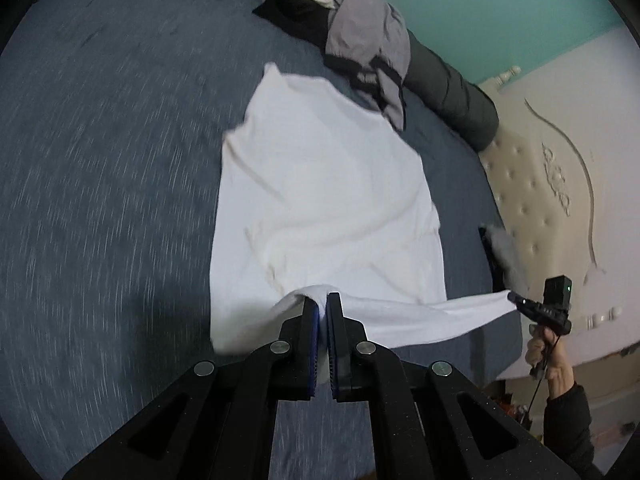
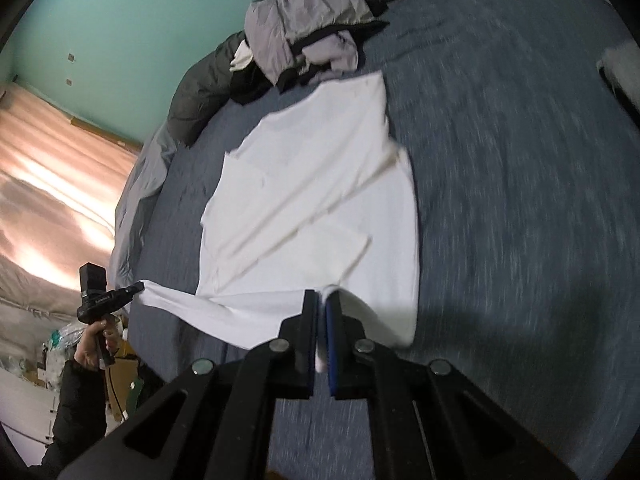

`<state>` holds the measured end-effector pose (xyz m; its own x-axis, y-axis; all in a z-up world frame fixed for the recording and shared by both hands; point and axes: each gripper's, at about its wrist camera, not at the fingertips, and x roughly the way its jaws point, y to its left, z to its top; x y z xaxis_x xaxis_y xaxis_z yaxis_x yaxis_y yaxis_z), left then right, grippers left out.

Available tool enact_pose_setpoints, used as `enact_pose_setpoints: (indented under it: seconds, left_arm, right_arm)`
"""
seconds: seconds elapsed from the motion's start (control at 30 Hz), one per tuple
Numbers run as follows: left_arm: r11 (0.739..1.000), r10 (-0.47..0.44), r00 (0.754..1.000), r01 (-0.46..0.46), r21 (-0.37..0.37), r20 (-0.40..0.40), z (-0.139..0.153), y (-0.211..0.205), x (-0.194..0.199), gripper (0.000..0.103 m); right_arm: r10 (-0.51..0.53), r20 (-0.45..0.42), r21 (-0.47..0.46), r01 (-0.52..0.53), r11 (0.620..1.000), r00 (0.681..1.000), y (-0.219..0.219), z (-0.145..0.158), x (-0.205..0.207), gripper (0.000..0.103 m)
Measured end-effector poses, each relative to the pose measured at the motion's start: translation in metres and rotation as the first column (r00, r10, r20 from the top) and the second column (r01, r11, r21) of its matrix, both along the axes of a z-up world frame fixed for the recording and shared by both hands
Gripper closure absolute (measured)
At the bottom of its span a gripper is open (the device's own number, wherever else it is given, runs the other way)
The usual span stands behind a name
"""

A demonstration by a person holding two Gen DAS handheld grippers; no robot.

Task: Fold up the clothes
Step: 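Grasp the hem with both grippers and lift it toward the collar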

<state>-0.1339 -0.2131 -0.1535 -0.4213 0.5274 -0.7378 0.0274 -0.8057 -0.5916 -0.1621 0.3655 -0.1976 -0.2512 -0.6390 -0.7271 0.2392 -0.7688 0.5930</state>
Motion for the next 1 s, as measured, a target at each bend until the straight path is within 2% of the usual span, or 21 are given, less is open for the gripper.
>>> enact_pose_setpoints:
  seconds: [0.33,0.63,0.73,1.0]
  left_arm:
    - [0.999,0.038,0.999,-0.038,-0.030,0.012,-0.006,-0.012,-0.119,0.100]
    - [0.997,0.063,0.998,-0.062,-0.049,0.019,-0.019,-0.025,-0.223,0.100]
    - [0.995,0.059,0.998,-0.058,-0.086,0.010,-0.027,-0.029,-0.247,0.100]
    - [0.994,0.064,0.998,-0.063,-0.095,0.000,-0.042,-0.034,-0.306,0.100]
  right_arm:
    - [-0.016,-0.034,0.041,0.017,0.999,0.999,-0.026,0.006,-0.111,0.100]
    - [-0.063,-0.063,0.018,0.065,0.998,0.996,-0.045,-0.002,-0.209,0.100]
    - [-0.077,-0.079,0.041,0.081,0.996,0.994,-0.048,-0.003,-0.234,0.100]
    - [-0.065,-0.137,0.099,0.079,0.992,0.988,-0.071,-0.016,-0.295,0.100]
